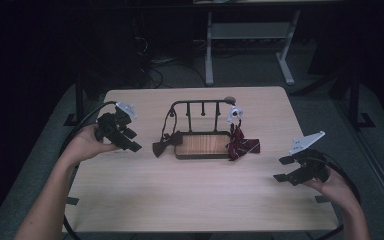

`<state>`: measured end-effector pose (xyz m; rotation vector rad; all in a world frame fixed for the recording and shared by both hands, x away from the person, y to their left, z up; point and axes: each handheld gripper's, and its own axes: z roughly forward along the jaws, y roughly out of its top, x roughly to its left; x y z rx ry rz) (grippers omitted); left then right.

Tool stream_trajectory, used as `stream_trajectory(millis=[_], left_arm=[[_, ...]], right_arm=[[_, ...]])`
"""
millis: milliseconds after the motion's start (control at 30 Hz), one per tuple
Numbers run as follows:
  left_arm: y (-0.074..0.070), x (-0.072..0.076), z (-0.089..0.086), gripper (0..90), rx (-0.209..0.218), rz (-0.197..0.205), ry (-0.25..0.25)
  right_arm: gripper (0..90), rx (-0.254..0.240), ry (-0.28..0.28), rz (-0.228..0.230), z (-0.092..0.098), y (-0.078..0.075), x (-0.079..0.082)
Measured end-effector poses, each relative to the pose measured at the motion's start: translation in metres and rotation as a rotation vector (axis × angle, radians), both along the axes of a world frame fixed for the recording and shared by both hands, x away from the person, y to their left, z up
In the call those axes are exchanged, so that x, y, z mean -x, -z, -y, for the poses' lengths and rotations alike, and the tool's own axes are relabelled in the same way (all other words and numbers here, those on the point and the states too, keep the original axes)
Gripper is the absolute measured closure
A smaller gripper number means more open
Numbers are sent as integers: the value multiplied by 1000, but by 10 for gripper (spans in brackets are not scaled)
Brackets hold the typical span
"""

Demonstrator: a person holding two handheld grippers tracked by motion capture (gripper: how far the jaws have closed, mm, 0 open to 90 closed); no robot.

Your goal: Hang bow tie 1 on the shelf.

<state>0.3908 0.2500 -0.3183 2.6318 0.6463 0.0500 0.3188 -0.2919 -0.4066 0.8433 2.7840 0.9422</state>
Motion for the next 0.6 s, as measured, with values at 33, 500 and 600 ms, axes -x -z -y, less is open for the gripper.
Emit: stream_trajectory(millis=[33,500,600], left_arm=[[1,1,-1,397,2,-1,-2],[20,11,-13,366,21,2,-12],[23,13,-14,351,21,3,-17]], right_arm=[[293,0,-1,1,0,0,0],[293,2,3,1,0,2,0],[293,2,6,-2,0,2,1]])
